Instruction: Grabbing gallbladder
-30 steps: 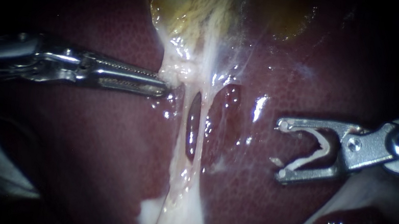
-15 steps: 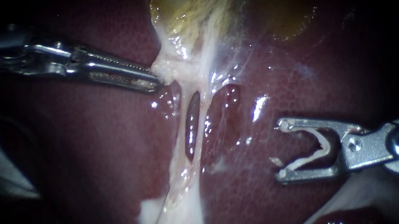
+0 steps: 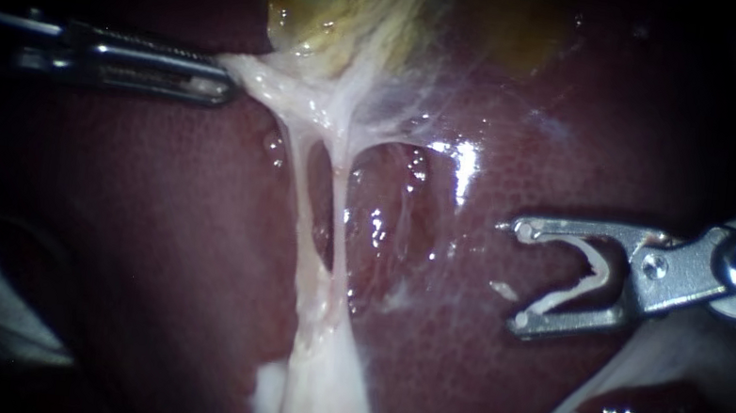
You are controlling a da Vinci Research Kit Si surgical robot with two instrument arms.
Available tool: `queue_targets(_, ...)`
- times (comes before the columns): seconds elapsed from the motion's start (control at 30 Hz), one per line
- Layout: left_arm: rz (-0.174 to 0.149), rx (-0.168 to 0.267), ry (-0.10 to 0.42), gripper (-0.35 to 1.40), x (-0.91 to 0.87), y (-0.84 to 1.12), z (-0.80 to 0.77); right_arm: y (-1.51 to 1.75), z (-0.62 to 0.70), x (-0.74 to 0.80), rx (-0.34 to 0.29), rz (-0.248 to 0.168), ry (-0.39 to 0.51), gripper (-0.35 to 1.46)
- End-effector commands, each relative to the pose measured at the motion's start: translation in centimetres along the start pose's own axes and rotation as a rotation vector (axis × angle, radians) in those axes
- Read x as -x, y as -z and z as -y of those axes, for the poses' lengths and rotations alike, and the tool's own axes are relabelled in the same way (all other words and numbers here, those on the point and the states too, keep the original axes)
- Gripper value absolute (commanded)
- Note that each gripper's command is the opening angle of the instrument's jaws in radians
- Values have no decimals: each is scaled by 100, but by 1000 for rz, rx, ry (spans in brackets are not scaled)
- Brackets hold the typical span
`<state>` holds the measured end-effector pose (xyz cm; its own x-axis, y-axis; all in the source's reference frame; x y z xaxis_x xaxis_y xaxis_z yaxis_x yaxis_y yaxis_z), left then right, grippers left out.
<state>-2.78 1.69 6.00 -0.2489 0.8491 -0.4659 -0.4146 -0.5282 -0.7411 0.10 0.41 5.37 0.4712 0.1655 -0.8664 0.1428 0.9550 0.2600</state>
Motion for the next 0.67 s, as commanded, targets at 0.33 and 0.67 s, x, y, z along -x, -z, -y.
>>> queue_targets(0.33, -3, 0, 1, -35, -1, 2, 1, 0, 0, 0, 0, 0, 0, 50)
queue_targets(0.67, -4, -3, 1, -35, 1, -1, 1, -1, 0, 0, 0, 0, 0, 50)
